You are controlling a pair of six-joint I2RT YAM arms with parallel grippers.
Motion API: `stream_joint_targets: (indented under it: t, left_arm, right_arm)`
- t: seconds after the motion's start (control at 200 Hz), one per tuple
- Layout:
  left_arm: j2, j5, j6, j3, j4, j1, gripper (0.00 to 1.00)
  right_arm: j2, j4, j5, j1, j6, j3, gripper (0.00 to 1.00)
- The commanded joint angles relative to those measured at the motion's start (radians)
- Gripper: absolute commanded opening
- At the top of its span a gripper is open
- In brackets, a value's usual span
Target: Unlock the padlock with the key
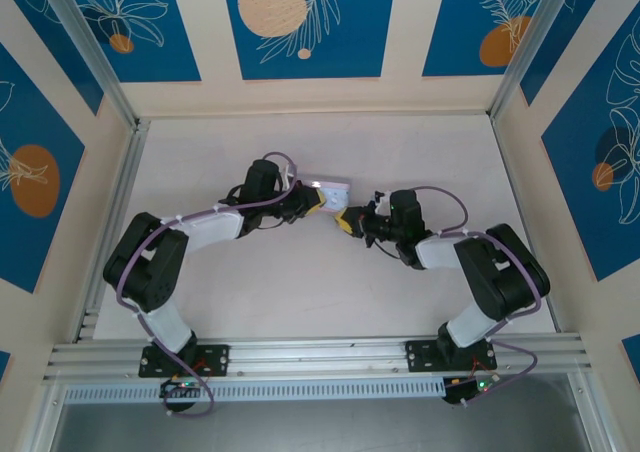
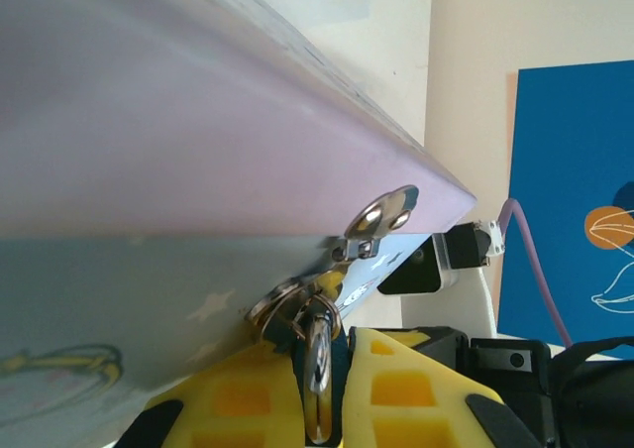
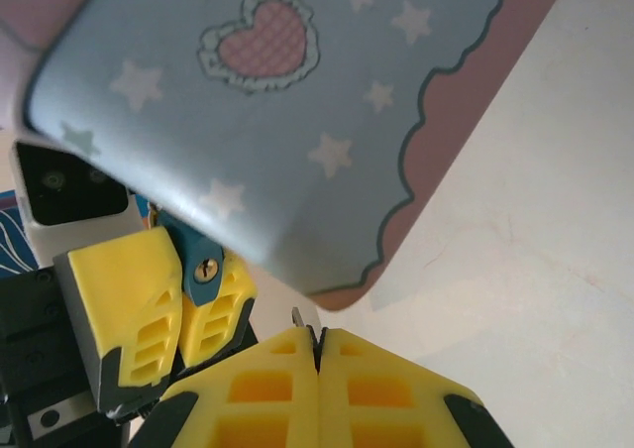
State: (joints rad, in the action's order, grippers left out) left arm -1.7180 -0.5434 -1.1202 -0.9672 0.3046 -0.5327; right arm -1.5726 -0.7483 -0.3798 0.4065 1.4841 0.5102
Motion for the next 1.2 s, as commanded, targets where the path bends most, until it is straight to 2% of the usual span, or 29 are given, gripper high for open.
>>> stream_joint_targets:
  t: [0.0, 0.285, 0.525, 0.785, 1.195]
  left_arm:
    - [-0.003, -0.030, -0.028, -0.006, 0.094, 0.011, 0.00]
    - [0.000, 0.005, -0.073, 0.014, 0.143, 0.010, 0.00]
    - [-0.001, 0.060, -0.121, 0.063, 0.210, 0.006, 0.00]
    - [-0.004, 0.116, -0.163, 0.088, 0.268, -0.006, 0.00]
    - [-0.010, 0.123, -0.182, 0.090, 0.277, -0.012, 0.00]
  right_arm:
    - [0.048, -0.013, 0.022, 0.006, 0.017, -0.013, 0.00]
    - [0.058, -0.028, 0.106, 0.028, 0.042, 0.031, 0.00]
    - [0.045, -0.098, 0.223, 0.071, 0.080, 0.016, 0.00]
    - [-0.005, -0.174, 0.293, 0.103, 0.120, 0.004, 0.00]
    - [-0.095, -0.296, 0.351, 0.118, 0.174, 0.001, 0.00]
